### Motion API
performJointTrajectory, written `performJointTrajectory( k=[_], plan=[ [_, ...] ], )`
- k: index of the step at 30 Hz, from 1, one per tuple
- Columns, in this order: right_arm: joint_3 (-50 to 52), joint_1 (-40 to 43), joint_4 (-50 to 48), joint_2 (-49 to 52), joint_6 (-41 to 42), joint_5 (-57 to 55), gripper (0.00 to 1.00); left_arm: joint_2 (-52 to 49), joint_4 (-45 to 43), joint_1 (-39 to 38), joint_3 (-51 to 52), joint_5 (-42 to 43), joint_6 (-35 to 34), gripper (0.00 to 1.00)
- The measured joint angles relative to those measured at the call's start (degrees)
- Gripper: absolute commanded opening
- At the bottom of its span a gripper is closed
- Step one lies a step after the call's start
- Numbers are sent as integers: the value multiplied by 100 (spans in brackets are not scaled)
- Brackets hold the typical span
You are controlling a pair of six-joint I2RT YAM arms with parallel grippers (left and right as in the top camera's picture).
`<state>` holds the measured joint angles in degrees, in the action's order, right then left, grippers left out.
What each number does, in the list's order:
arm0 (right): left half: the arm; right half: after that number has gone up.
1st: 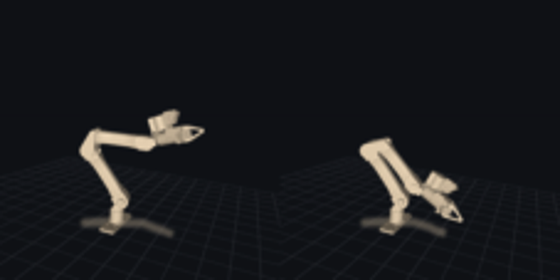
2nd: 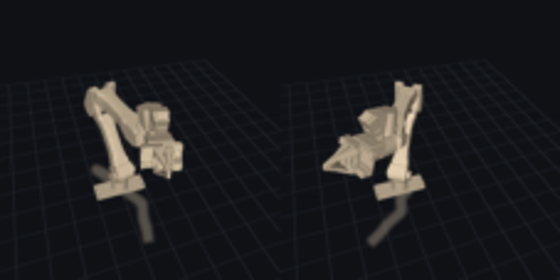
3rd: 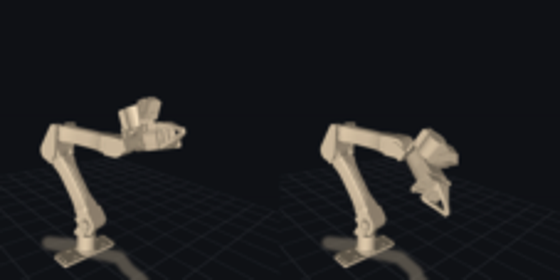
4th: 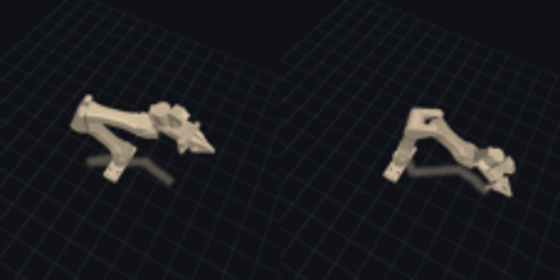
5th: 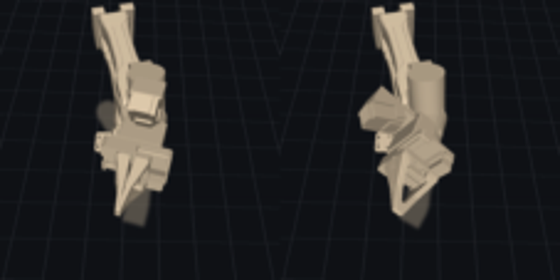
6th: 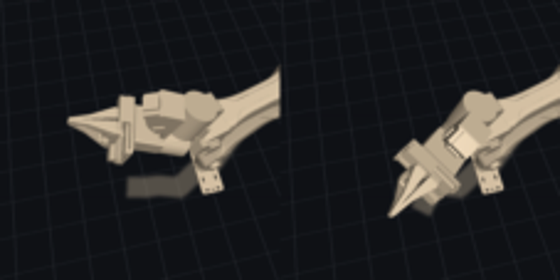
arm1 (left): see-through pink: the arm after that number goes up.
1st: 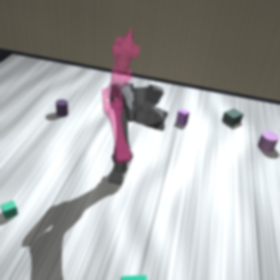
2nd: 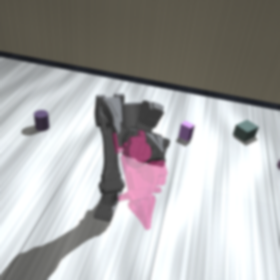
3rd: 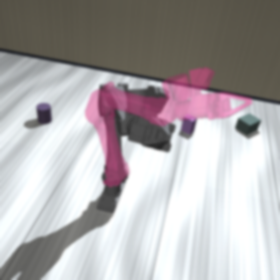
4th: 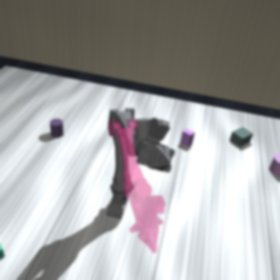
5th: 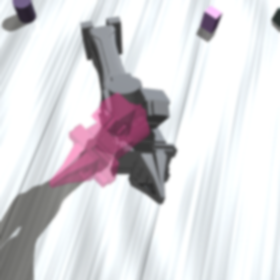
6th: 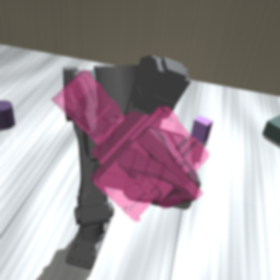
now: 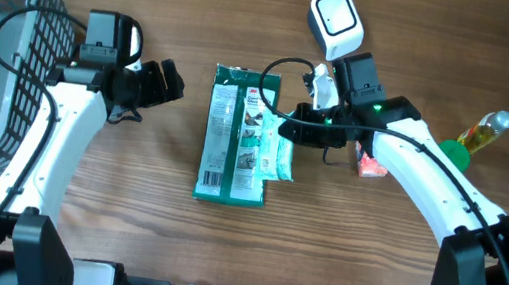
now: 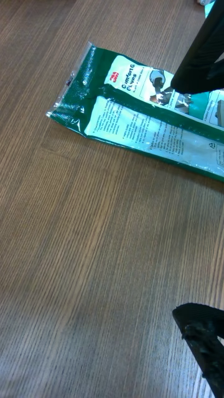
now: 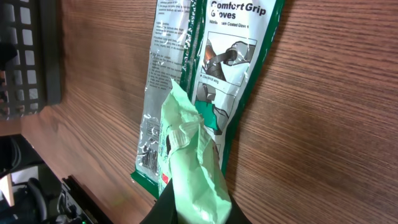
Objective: Scan the item barcode
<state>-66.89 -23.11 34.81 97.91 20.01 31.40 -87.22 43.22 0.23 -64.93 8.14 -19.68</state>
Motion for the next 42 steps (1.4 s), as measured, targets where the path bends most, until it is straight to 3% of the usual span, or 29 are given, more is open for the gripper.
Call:
performJointTrajectory(
  k=[5,8,13,16,24,30,38,42],
  plan=[
    [-321,0,654,0,-2,-105,4,0,2,0,0,-2,0,100],
    [-949,0,1602,-2,-219,-531,4,0,0,0,0,-13,0,100],
    [-2900,0,3322,-37,-772,-1808,4,0,2,0,2,-26,0,100],
    [-4153,0,3576,-76,-1257,-2721,4,0,-4,0,7,-22,0,100],
    [-4529,0,2288,103,-2798,-4725,4,0,0,0,7,-22,0,100],
    [-4531,-20,1054,1224,-3449,-5746,4,0,2,0,7,-22,0,100],
    [-4507,-483,-1648,2863,-4824,-7552,4,0,2,0,7,-22,0,100],
    [-4507,-588,-2396,3305,-5180,-7886,4,0,-2,0,9,-22,0,100]
  ],
)
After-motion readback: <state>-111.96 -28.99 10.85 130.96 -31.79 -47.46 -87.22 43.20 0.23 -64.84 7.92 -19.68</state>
